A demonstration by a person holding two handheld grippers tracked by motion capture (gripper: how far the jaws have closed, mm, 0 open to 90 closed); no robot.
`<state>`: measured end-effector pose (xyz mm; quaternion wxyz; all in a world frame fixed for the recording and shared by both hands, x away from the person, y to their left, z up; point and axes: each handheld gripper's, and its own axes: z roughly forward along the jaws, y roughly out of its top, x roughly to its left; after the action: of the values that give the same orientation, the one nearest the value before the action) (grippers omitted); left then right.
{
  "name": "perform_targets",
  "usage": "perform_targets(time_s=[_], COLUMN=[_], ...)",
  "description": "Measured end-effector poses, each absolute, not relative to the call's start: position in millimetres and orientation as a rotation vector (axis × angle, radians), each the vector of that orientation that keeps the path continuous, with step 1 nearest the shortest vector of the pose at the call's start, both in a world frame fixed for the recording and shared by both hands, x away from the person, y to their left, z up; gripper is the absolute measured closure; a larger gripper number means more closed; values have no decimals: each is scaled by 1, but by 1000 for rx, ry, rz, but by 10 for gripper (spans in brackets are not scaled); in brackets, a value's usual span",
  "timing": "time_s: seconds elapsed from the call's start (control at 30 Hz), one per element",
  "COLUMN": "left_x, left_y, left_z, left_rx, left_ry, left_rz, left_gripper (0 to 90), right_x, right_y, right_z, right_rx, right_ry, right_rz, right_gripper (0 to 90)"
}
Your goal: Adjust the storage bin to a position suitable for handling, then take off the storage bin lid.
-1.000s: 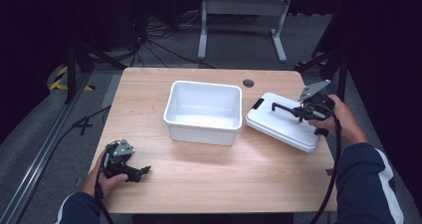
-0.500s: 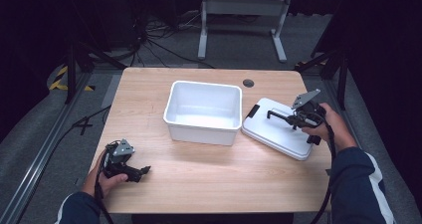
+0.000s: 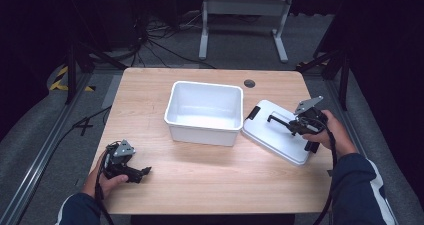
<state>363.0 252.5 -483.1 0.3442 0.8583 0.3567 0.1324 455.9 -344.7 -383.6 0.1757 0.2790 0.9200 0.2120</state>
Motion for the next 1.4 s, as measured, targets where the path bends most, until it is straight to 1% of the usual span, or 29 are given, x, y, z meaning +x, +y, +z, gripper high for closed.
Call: perform_targets(time_s=[0.07,0.1,0.17,0.27,0.4,0.5,0.53,0.73,1.07,1.1,1.17,1.4], left_x=[363,363,363,363,364,365,365,365,365,365,364,366], left_y=[252,253,253,252,252,252,252,252,252,253,252,252], left_z=[-483,-483,-483,-483,-483,-484,-484,-484,-484,-483,-484,-483], left_rx=[2230,2232,2232,2229,2230,2227,2227,2224,2227,2235,2224,2232], left_ry=[928,925,924,929,925,911,911,919,917,908,930,911], left_rz=[339,338,340,340,320,349,349,348,352,358,329,349], left_gripper=[1,1,1,1,0,1,1,3,3,3,3,1], right_x=[452,449,447,438,424,420,414,404,370,367,363,346], right_y=[-345,-345,-344,-344,-346,-349,-352,-354,-354,-355,-355,-357], right_z=[-381,-380,-379,-377,-374,-373,-373,-380,-382,-384,-386,-400], right_rx=[789,782,793,779,787,785,806,818,768,760,766,767], right_ry=[2581,2567,2558,2537,2514,2504,2495,2489,2455,2449,2445,2426], right_rz=[631,649,655,707,757,785,812,808,812,819,822,763], right_gripper=[716,679,675,622,588,587,568,528,504,502,490,446])
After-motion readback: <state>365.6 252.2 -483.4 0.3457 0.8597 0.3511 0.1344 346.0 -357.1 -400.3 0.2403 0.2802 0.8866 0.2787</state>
